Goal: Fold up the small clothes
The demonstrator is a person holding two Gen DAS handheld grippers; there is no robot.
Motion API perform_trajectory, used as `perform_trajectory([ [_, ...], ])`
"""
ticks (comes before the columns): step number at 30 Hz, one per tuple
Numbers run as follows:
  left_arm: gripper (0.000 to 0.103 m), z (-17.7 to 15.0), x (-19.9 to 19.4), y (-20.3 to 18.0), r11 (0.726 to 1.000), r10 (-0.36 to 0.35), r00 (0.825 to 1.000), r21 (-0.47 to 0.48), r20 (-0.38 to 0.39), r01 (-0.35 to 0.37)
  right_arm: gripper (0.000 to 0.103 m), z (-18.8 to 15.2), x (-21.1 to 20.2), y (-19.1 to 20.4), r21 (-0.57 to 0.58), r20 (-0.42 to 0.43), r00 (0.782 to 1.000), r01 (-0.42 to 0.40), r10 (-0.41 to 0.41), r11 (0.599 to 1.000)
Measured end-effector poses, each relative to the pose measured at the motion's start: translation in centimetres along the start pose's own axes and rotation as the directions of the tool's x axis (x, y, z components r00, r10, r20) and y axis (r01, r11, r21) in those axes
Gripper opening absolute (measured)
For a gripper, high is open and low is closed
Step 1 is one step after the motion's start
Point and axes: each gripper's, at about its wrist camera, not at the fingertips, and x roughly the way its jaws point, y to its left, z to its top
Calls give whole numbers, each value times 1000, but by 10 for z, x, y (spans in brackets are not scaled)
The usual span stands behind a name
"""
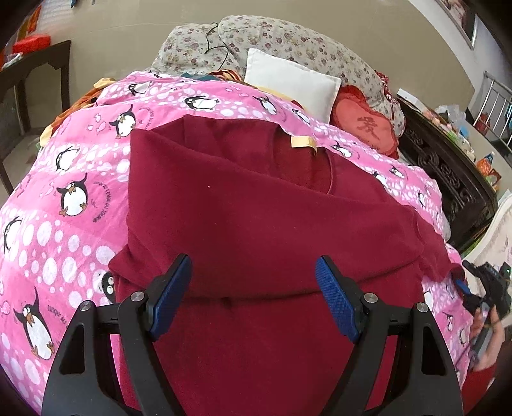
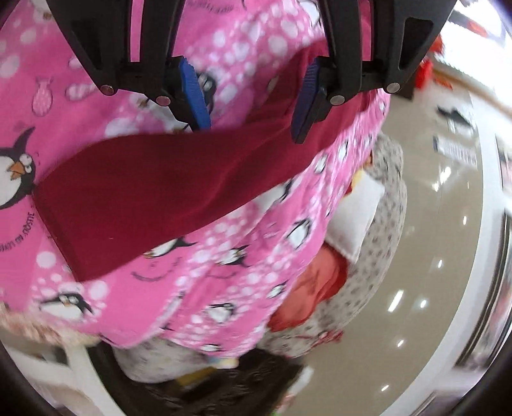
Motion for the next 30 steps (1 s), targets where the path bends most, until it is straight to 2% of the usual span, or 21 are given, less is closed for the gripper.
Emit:
perform_trajectory([
  [2, 80, 0, -1, 1, 1000, 2, 1000, 1, 2, -2, 50, 10, 7, -18, 111, 10, 1000, -25, 24, 993],
  [4, 80, 0, -3, 3, 1000, 4, 1000, -1, 7, -4, 50, 15, 9, -29, 150, 19, 998, -69, 67, 986],
  [5, 80, 0, -4, 4, 1000, 7, 1000, -2, 8, -7, 45, 17, 9, -28, 139, 21, 997, -77, 75, 987],
  [6, 80, 0, -5, 6, 1000, 10, 1000, -4, 8, -10, 38, 18, 7, -24, 103, 28, 997, -74, 71, 992],
  [9, 80, -1, -8, 16, 1000, 23, 1000, -20, 8, -23, 21, 14, -10, 10, -98, 85, 996, -24, 32, 995],
  [12, 80, 2, -16, 29, 999, 31, 999, -43, 25, -30, 18, 0, -28, 70, -322, 128, 989, -24, 68, 946],
  [15, 80, 6, -28, 40, 997, 29, 998, -78, 60, -25, 17, -32, -38, 145, -522, 102, 982, -85, 161, 849],
  [17, 80, 9, -37, 49, 993, 21, 996, -116, 89, -10, 17, -72, -37, 200, -642, 24, 971, -167, 237, 748],
  [18, 80, 11, -43, 56, 990, 15, 994, -140, 105, -1, 17, -88, -33, 217, -674, -9, 966, -197, 258, 712],
  [19, 80, 12, -46, 60, 988, 13, 993, -155, 115, 5, 17, -112, -27, 241, -715, -59, 957, -240, 284, 657],
  [22, 80, 15, -55, 77, 978, 13, 990, -209, 143, 18, 17, -186, 4, 292, -799, -201, 934, -331, 296, 502],
  [24, 80, 15, -57, 87, 971, 16, 988, -239, 151, 21, 21, -250, 45, 312, -841, -315, 918, -388, 242, 376],
  [25, 80, 14, -58, 92, 967, 19, 988, -253, 151, 20, 26, -280, 71, 317, -853, -387, 907, -421, 168, 309],
  [26, 80, 13, -57, 96, 964, 21, 989, -264, 147, 19, 40, -303, 90, 315, -857, -432, 897, -440, 90, 267],
  [27, 80, 13, -56, 99, 962, 20, 990, -274, 141, 19, 42, -328, 115, 313, -858, -477, 879, -459, -24, 233],
  [28, 80, 12, -55, 102, 960, 16, 991, -279, 133, 22, 42, -347, 136, 306, -848, -514, 848, -479, -131, 224],
  [29, 80, 10, -54, 103, 960, 9, 992, -279, 127, 27, 42, -355, 145, 298, -833, -540, 826, -499, -158, 240],
  [30, 80, 9, -53, 103, 962, 5, 993, -271, 121, 28, 42, -353, 143, 292, -822, -553, 821, -510, -141, 254],
])
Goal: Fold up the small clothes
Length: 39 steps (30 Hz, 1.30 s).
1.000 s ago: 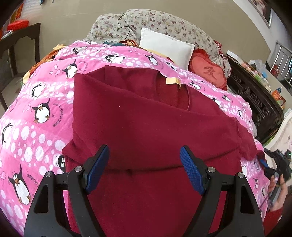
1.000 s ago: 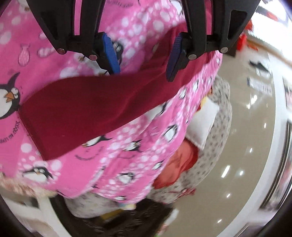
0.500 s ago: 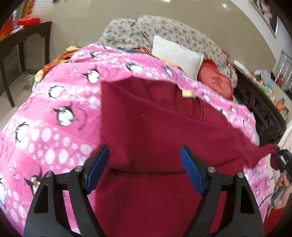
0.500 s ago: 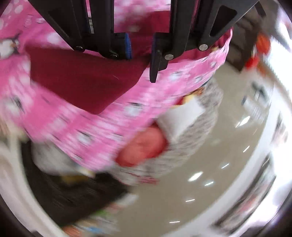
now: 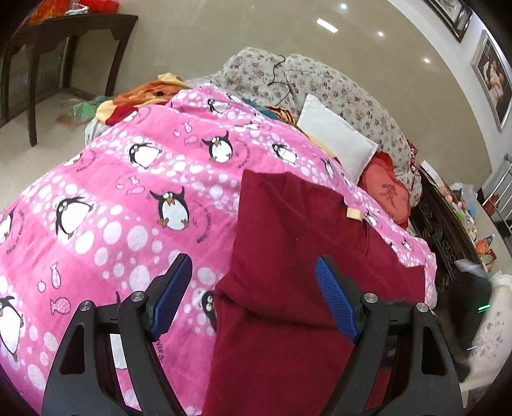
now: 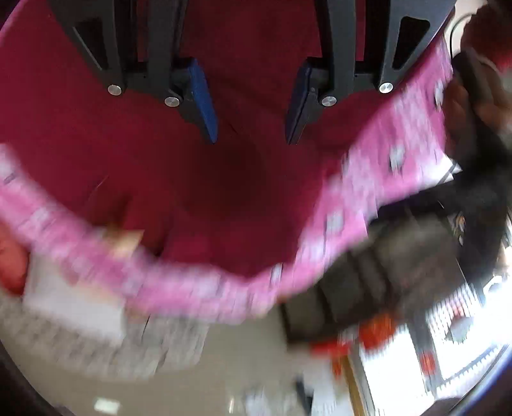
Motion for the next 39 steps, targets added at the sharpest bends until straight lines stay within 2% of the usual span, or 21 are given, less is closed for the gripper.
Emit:
perform_trajectory([
  [2, 80, -2, 1, -2, 1000, -3, 1000, 30, -4, 3, 42, -4, -13, -9, 21, 30, 1000, 4, -4, 1000],
  [5, 80, -4, 8, -11, 997, -2, 1000, 73, -11, 3, 43, -13, -48, -22, 54, 99, 993, 63, -68, 997],
  [9, 80, -5, 29, -27, 995, -48, 997, 87, -57, 53, 44, -29, -75, -44, 128, 124, 987, 83, -99, 988],
  [16, 79, -6, 76, -65, 973, 30, 996, 232, -90, -8, 44, -52, -104, -90, 286, 158, 982, 54, -103, 957],
  [18, 62, -8, 89, -72, 963, 51, 993, 270, -109, -20, 45, -56, -105, -97, 311, 159, 983, 37, -91, 950],
  [20, 55, -10, 97, -77, 953, 78, 991, 300, -109, -42, 45, -61, -107, -102, 330, 158, 983, 35, -92, 943],
  [21, 42, -11, 99, -79, 948, 88, 991, 314, -104, -52, 45, -63, -108, -104, 336, 160, 983, 34, -93, 941],
  [22, 35, -11, 101, -78, 945, 95, 990, 321, -104, -57, 44, -64, -108, -105, 343, 162, 982, 32, -93, 939],
  [24, 10, -8, 105, -75, 948, 94, 988, 313, -120, -53, 45, -65, -112, -108, 354, 172, 981, 25, -91, 935],
  [27, 6, -2, 93, -72, 956, 53, 991, 292, -120, -16, 45, -63, -119, -105, 346, 189, 977, 27, -98, 938],
  [32, 3, 16, 41, -67, 955, -7, 1000, 297, -11, 10, 45, -53, -128, -98, 311, 211, 970, 48, -119, 949],
  [35, 3, 24, 31, -53, 962, 21, 1000, 273, 14, -24, 45, -47, -128, -98, 311, 221, 964, 76, -150, 947],
  [39, 3, 18, 48, -27, 969, 99, 995, 229, -16, -93, 45, -41, -115, -106, 332, 183, 959, 146, -215, 932],
])
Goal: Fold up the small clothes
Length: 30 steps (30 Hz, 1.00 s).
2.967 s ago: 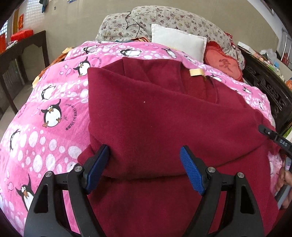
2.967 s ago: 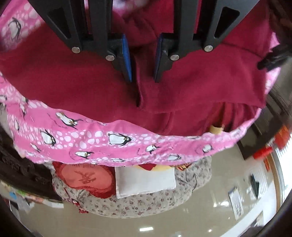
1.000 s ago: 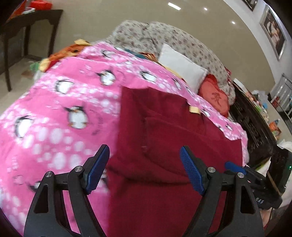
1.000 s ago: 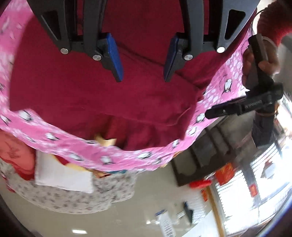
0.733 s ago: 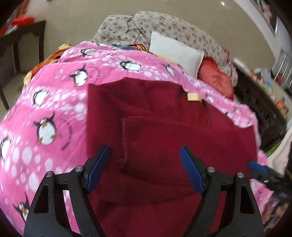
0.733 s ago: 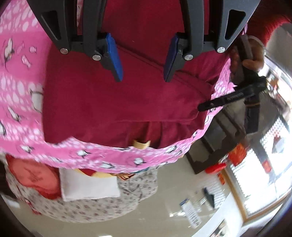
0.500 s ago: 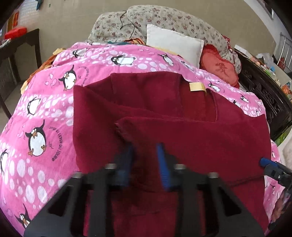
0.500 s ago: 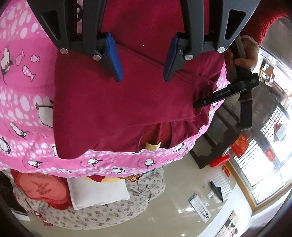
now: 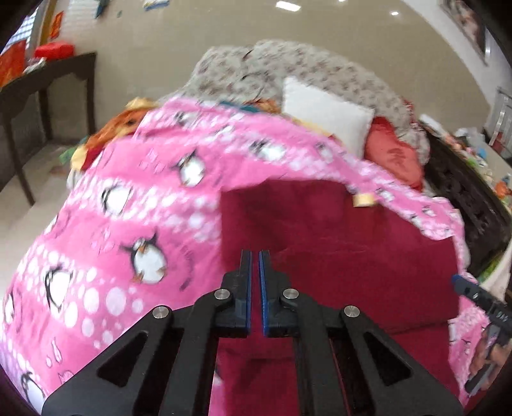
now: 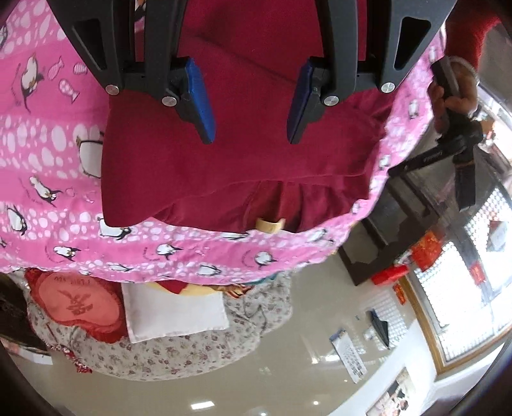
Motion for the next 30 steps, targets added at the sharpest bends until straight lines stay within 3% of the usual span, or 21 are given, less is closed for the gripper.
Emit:
perform_trajectory([
  [3, 3, -12, 11, 5, 998, -44, 998, -41, -48, 42, 45, -1, 1, -7, 35, -4, 1000, -21, 21, 999],
  [8, 5, -13, 1, -10, 992, -118, 993, -45, -29, 117, 45, -7, 3, -4, 8, -37, 999, -12, 12, 1000],
  [10, 14, -10, -1, -19, 990, -136, 990, -33, -23, 135, 45, -10, 6, -5, 16, -51, 998, -28, 29, 999],
  [12, 36, -8, 3, -28, 990, -141, 990, -25, -29, 141, 45, -12, 8, -4, 23, -58, 997, -41, 43, 999],
  [14, 50, -7, 12, -36, 993, -117, 992, -9, -44, 117, 45, -14, 9, -3, 22, -62, 997, -48, 50, 999],
  [15, 50, -8, 20, -39, 997, -78, 995, 6, -62, 79, 45, -15, 8, -2, 20, -62, 997, -52, 53, 998],
  [18, 50, -11, 40, -44, 999, -40, 993, 16, -114, 42, 45, -16, 8, 0, 11, -67, 996, -58, 58, 998],
  [21, 48, -18, 45, -50, 998, -31, 994, 50, -103, 36, 45, -17, 8, -1, 11, -70, 996, -56, 57, 998],
  [22, 42, -20, 44, -53, 997, -27, 995, 64, -96, 33, 45, -17, 8, -3, 17, -68, 996, -55, 56, 998],
  [23, 18, -21, 43, -56, 996, -24, 996, 77, -92, 32, 45, -17, 8, -4, 23, -67, 996, -54, 55, 998],
  [24, 5, -20, 44, -57, 996, -35, 994, 81, -99, 43, 45, -16, 7, -5, 27, -64, 997, -51, 53, 998],
  [26, 5, -17, 40, -57, 994, -71, 993, 75, -99, 79, 45, -14, 3, -8, 32, -51, 998, -41, 42, 999],
  [30, 4, 0, 11, -43, 994, -95, 995, 52, -7, 95, 45, -7, -8, -10, 27, -16, 1000, -26, 26, 999],
])
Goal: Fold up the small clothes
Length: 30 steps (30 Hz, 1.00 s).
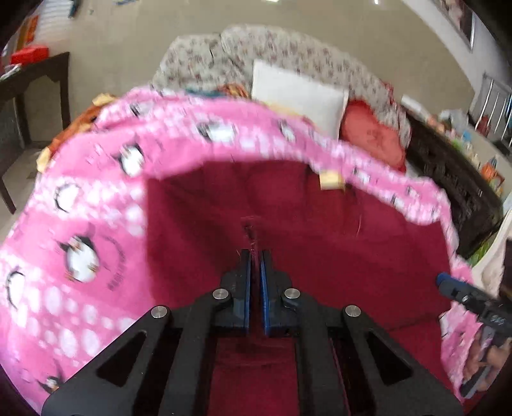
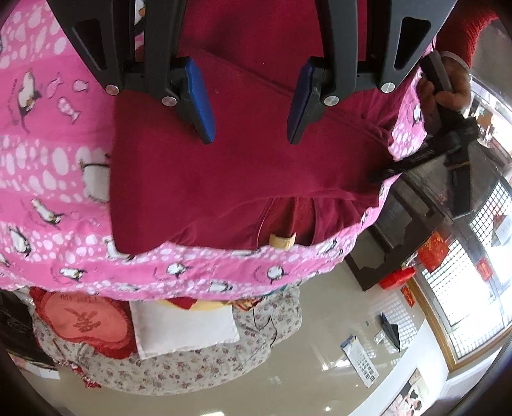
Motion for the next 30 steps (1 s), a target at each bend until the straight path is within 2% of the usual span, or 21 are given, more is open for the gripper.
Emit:
perform_trajectory([
  [2, 4, 6, -12, 12, 1000, 6, 999, -27, 33, -5, 45, 4, -1, 0, -7, 9, 1000, 10, -10, 1000],
  [4, 4, 9, -15, 24, 998, 45, 998, -37, 38, -44, 45, 8, 0, 1, -11, 14, 1000, 15, -15, 1000],
  [6, 4, 7, -9, 36, 996, 66, 998, -60, 17, -65, 45, 11, 5, 2, -13, 17, 1000, 24, -24, 1000],
  [8, 4, -1, 4, 41, 997, 53, 998, -62, -36, -55, 45, 13, 15, 0, -20, 6, 999, 41, -40, 999],
  [10, 4, -9, 14, 42, 995, 69, 996, -66, -56, -73, 45, 14, 37, -5, -45, -44, 993, 107, -109, 993],
  [12, 4, -14, 20, 41, 994, 83, 995, -65, -63, -87, 45, 13, 52, -12, -42, -81, 990, 112, -115, 993],
  [17, 5, -17, 11, 45, 992, 72, 995, -96, -63, -78, 45, 13, 29, -1, -82, -53, 989, 137, -141, 987],
  [19, 11, -20, 5, 45, 992, 73, 996, -99, -60, -79, 45, 7, 15, 5, -119, -36, 989, 140, -145, 983],
  [22, 19, -28, -3, 40, 992, 94, 994, -79, -54, -98, 45, -9, 9, 5, -138, -64, 983, 164, -175, 977],
  [25, 28, -38, -2, 37, 990, 121, 991, -68, -51, -125, 45, -24, 17, -5, -139, -95, 973, 198, -212, 970],
  [27, 40, -43, 0, 36, 986, 151, 988, -67, -43, -153, 45, -28, 27, -6, -160, -98, 968, 214, -232, 964],
  [30, 40, -46, 1, 35, 982, 178, 984, -64, -25, -179, 45, -28, 24, 6, -213, -100, 959, 239, -265, 947],
])
